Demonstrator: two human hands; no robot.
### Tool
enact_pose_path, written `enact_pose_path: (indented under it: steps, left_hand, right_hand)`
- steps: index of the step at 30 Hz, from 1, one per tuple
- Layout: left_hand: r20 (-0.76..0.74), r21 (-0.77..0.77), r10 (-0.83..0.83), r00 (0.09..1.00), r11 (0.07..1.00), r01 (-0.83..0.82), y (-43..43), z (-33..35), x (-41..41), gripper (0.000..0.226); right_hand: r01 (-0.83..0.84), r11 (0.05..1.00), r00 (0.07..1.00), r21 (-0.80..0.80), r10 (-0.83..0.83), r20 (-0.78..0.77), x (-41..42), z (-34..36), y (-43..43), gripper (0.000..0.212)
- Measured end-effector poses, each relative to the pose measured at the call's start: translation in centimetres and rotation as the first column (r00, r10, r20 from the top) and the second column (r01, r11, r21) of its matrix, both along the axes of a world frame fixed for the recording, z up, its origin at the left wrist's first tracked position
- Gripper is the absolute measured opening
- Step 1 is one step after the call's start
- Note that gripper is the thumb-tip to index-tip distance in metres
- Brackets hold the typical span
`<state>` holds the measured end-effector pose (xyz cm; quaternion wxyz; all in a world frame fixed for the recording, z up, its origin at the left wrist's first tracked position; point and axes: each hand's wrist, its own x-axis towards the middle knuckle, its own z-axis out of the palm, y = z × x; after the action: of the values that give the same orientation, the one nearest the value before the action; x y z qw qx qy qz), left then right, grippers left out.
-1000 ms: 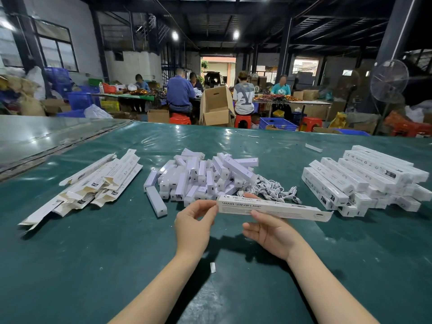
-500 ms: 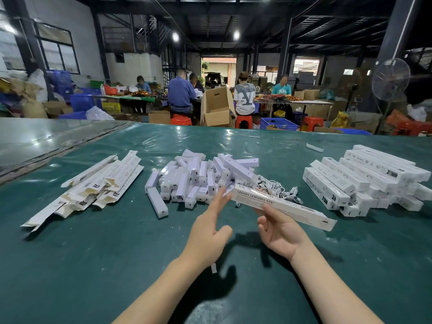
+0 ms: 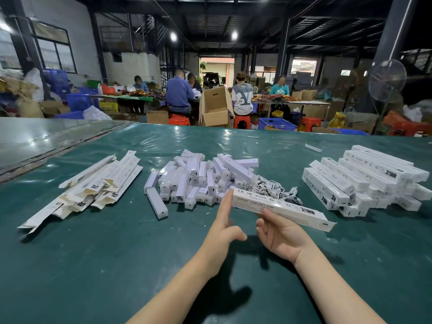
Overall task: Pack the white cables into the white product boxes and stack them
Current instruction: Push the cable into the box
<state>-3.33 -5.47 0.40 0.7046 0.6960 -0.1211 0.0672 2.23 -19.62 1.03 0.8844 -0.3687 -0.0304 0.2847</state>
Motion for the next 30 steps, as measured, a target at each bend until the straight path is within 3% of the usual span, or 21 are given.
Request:
enact_pose_path:
  steps: [2, 8, 10, 12, 14, 15, 17, 18, 19, 21, 23, 26, 30]
  left_hand:
    - [-0.028, -0.014, -0.024, 0.999, 1.0, 0.024, 0.0, -0.3, 0.1, 0.082]
    - [-0.065, 0.161, -0.02, 0.998, 0.986, 0.031, 0.4, -0.7, 0.2, 0.095]
    - [-0.055, 0.222, 0.048, 0.997, 0.974, -0.034, 0.5, -0.5, 0.3, 0.081]
    - [0.021, 0.476, 0.206, 0.978, 0.858, -0.191, 1.2, -0.3, 0.4, 0.054]
    - [0.208, 0.736, 0.344, 0.915, 0.562, -0.379, 2.4, -0.5, 0.9, 0.04]
    - [0.285, 0.783, 0.385, 0.878, 0.434, -0.445, 3.3, -0.6, 1.2, 0.038]
    - [0.326, 0.824, 0.483, 0.813, 0.276, -0.495, 5.0, -0.6, 1.6, 0.044]
    - [0.289, 0.852, 0.54, 0.79, 0.231, -0.469, 5.9, -0.8, 1.8, 0.048]
    - [0.23, 0.887, 0.59, 0.774, 0.199, -0.416, 6.8, -0.9, 1.9, 0.05]
    - [0.133, 0.927, 0.658, 0.741, 0.181, -0.328, 8.2, -1.2, 2.0, 0.044]
    - [0.129, 0.903, 0.683, 0.719, 0.22, -0.37, 9.1, -1.3, 2.1, 0.031]
    - [0.165, 0.825, 0.718, 0.676, 0.275, -0.494, 9.7, -0.8, 2.0, 0.017]
    - [0.148, 0.807, 0.75, 0.645, 0.286, -0.517, 10.0, -0.6, 1.8, 0.015]
  right_hand:
    - [-0.012, 1.0, 1.0, -0.001, 0.012, 0.001, 0.1, -0.1, -0.1, 0.06]
    - [0.018, 1.0, 1.0, -0.018, -0.018, -0.008, 0.1, -0.2, -0.2, 0.056]
    - [0.077, 0.994, 0.996, -0.077, -0.074, 0.042, 0.1, -0.1, 0.3, 0.034]
    - [0.207, 0.969, 0.972, -0.133, -0.188, 0.14, 0.2, -0.3, 1.1, 0.021]
    - [0.426, 0.851, 0.879, -0.307, -0.31, 0.362, 0.1, -0.6, 1.8, 0.01]
    - [0.575, 0.72, 0.779, -0.387, -0.338, 0.529, -0.1, -0.7, 1.9, 0.008]
    - [0.852, 0.381, 0.471, -0.358, -0.261, 0.843, -0.1, -0.8, 1.9, 0.021]
    - [0.925, 0.265, 0.325, -0.274, -0.174, 0.929, -0.1, -0.7, 1.7, 0.027]
    - [0.949, 0.215, 0.257, -0.231, -0.104, 0.961, -0.1, -0.8, 1.5, 0.034]
    - [0.934, 0.201, 0.302, -0.294, -0.006, 0.953, 0.1, -0.9, 1.3, 0.04]
    - [0.89, 0.166, 0.398, -0.425, 0.171, 0.901, 0.3, -1.4, 1.1, 0.033]
    - [0.9, 0.04, 0.383, -0.434, 0.401, 0.832, 0.2, -1.5, 0.9, 0.028]
    - [0.913, -0.006, 0.368, -0.408, 0.444, 0.817, 0.2, -0.9, 0.9, 0.055]
